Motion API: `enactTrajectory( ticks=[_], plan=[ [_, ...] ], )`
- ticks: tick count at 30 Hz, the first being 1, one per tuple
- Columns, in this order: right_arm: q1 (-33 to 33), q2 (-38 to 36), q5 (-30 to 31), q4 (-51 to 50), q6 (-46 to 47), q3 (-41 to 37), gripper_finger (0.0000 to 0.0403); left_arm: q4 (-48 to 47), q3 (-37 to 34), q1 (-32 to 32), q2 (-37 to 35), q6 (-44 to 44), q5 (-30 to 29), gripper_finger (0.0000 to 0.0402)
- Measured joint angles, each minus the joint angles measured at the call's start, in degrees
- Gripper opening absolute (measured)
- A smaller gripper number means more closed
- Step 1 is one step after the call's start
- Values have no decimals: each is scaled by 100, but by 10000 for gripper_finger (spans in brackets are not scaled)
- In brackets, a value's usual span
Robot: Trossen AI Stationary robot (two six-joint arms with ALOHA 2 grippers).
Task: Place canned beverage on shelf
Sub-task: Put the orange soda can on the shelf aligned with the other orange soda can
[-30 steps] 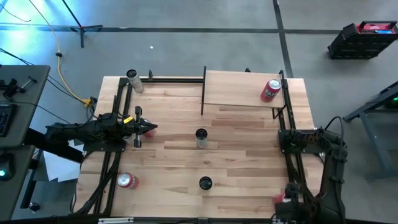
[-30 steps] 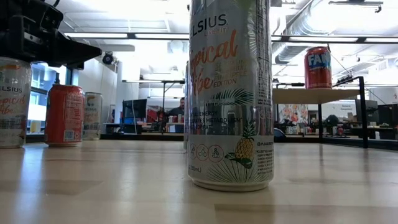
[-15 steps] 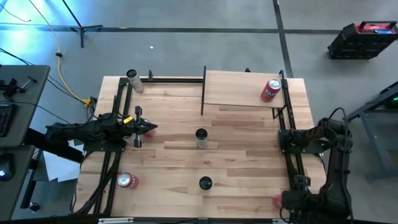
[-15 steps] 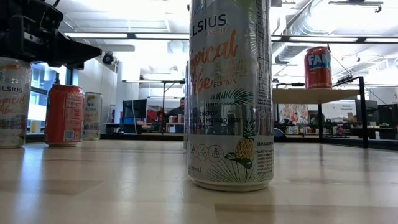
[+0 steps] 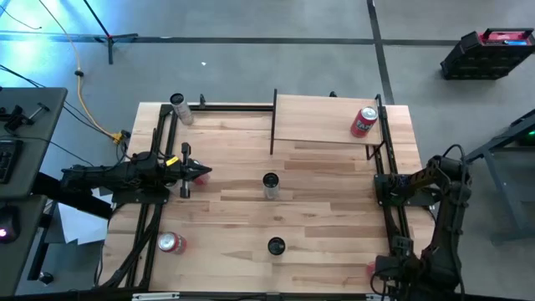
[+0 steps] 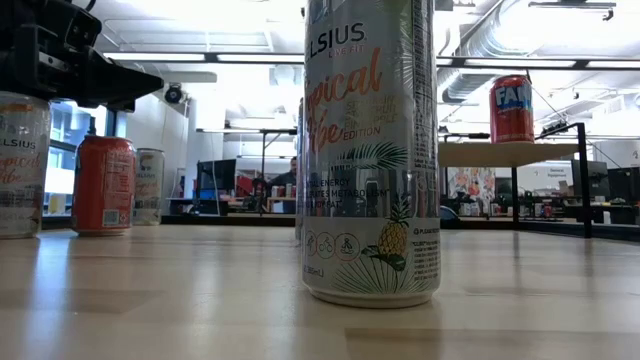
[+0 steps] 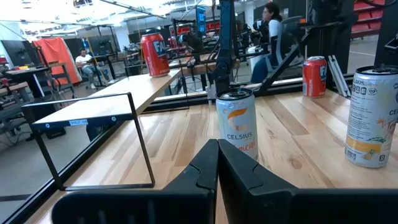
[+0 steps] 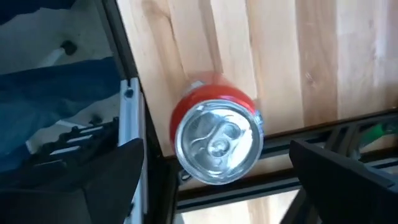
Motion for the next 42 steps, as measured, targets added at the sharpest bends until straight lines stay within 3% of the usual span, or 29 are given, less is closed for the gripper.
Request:
enactTrajectory(
  ticks=[8,19,42],
  plan=[
    [-4,0,132,-13,8,-31,390,-2,0,1,0,0,0,3],
    [-4,2,-111,602,142,-651,390,-2,0,0,0,1,0,3],
    [-2,148,-194,756,447,-695,369,-2,0,0,1,0,-1,3]
  ],
)
